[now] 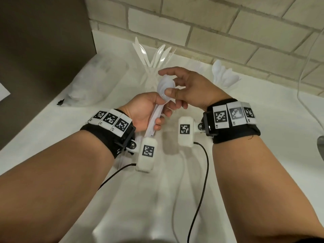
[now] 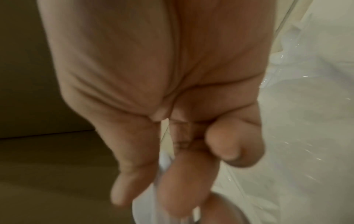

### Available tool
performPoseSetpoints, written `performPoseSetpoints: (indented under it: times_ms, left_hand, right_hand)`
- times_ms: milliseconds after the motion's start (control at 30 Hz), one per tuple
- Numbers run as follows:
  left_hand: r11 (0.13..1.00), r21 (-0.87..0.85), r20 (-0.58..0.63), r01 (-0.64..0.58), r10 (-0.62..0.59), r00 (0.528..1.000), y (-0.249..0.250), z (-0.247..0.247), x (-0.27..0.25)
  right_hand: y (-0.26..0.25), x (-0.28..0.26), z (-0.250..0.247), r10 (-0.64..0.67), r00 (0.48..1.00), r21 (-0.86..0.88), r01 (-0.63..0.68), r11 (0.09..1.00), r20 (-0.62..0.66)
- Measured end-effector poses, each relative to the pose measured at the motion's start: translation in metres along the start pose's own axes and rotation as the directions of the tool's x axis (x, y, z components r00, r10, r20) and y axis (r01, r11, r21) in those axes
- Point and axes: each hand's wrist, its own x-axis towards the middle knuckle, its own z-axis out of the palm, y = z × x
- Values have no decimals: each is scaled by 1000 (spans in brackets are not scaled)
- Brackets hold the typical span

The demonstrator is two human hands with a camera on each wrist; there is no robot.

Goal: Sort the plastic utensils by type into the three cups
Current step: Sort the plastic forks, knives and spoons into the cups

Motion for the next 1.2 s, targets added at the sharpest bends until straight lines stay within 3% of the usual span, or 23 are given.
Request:
performPoseSetpoints:
  times_ms: [133,300,400,467,500,567,633,667,700,767,833,900,967,1033,1200]
  left_hand:
    - [996,79,21,30,-32,999,-4,8,-3]
    - [979,166,-28,117,-114,993,-9,21,-8]
    - [970,231,-103,70,-47,994,-10,28,-15]
    - [965,262,-181,-18,67,981,-3,23,-21]
    - [952,302,-252,-56,137,958,2,18,-23]
    - [887,459,-438,-46,271,857,16,2,-29]
    - [770,628,-576,113,363,733,27,-18,-36]
    - [697,678,-615,233,365,699,29,-28,-40]
    - [619,700,-644,357,331,690,29,-38,-43]
    - [439,716,-666,544,194,720,24,-47,-52]
    - [248,749,-646,614,68,761,14,-46,-58]
    - [105,772,-631,627,6,775,4,-42,-60]
    - [12,771,-636,637,-25,771,-4,-39,-57]
    - [-19,777,-629,629,-27,777,-9,-37,-52]
    - [-19,792,-611,611,-20,792,-8,-31,-42]
  right_hand:
    - [3,-8,7,17,998,47,-14,999,-63]
    - [14,-13,19,29,986,-97,-46,994,-166]
    - [23,-17,19,10,969,-116,-39,992,-247]
    - [28,-21,6,1,942,-111,-41,993,-337]
    - [29,-22,-5,-13,916,-116,-36,993,-402]
    - [30,-25,-33,-63,835,-152,-25,988,-547]
    - [28,-29,-63,-111,719,-210,-49,976,-686]
    - [26,-31,-77,-137,654,-242,-72,968,-744]
    - [25,-34,-89,-161,588,-267,-99,958,-793]
    - [24,-36,-108,-195,473,-292,-140,946,-859]
    - [28,-30,-118,-192,432,-293,-179,939,-881]
    - [34,-21,-119,-163,471,-302,-236,924,-867]
    - [41,-13,-116,-108,551,-325,-313,892,-828]
    - [49,-5,-112,-29,629,-357,-402,843,-777]
    - [64,10,-95,188,736,-428,-559,710,-650]
